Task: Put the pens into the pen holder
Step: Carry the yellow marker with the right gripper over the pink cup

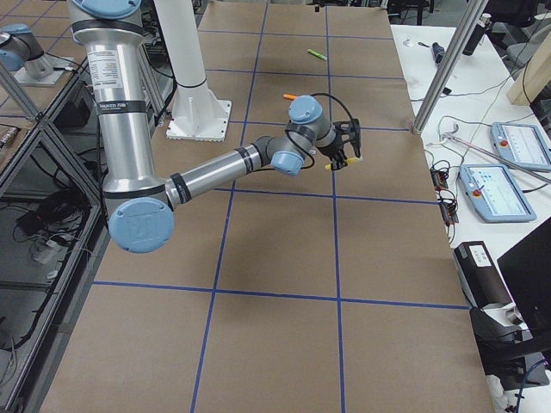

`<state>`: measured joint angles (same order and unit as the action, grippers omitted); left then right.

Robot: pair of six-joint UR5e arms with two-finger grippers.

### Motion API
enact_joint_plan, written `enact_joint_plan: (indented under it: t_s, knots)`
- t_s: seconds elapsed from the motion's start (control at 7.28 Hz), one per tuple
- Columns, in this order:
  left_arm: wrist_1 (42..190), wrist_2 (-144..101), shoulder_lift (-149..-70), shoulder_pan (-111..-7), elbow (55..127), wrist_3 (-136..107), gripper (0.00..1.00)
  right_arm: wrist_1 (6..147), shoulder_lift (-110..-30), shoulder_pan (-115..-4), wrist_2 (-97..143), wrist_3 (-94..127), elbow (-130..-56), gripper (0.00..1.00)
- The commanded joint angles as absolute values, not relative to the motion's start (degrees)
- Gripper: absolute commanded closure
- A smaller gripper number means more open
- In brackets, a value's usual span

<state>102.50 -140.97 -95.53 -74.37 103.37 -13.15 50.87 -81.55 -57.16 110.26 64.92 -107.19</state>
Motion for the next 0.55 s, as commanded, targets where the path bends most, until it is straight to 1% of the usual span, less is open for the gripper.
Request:
enact_joint_plan:
  t_s: [0.0, 0.14, 0.27, 0.41]
  knots:
    - [102.5, -138.0, -100.4, -67.2, 103.3, -15.8, 0.01, 51.1, -75.7, -48.8, 98.1, 74.3, -109.4, 1.0]
    - [102.5, -137.3, -100.4, -66.4, 103.3, -15.7, 0.01, 51.4, -74.0, -42.8, 89.3, 74.4, -109.7, 1.0]
    - [102.5, -137.3, -99.8, -66.1, 103.3, -15.4, 0.01, 56.2, -69.9, -37.0, 82.2, 76.1, -110.1, 1.0]
    - [102.5, -137.3, -99.1, -65.9, 103.3, -15.4, 0.01, 64.5, -62.7, -30.8, 75.1, 79.9, -110.0, 1.0]
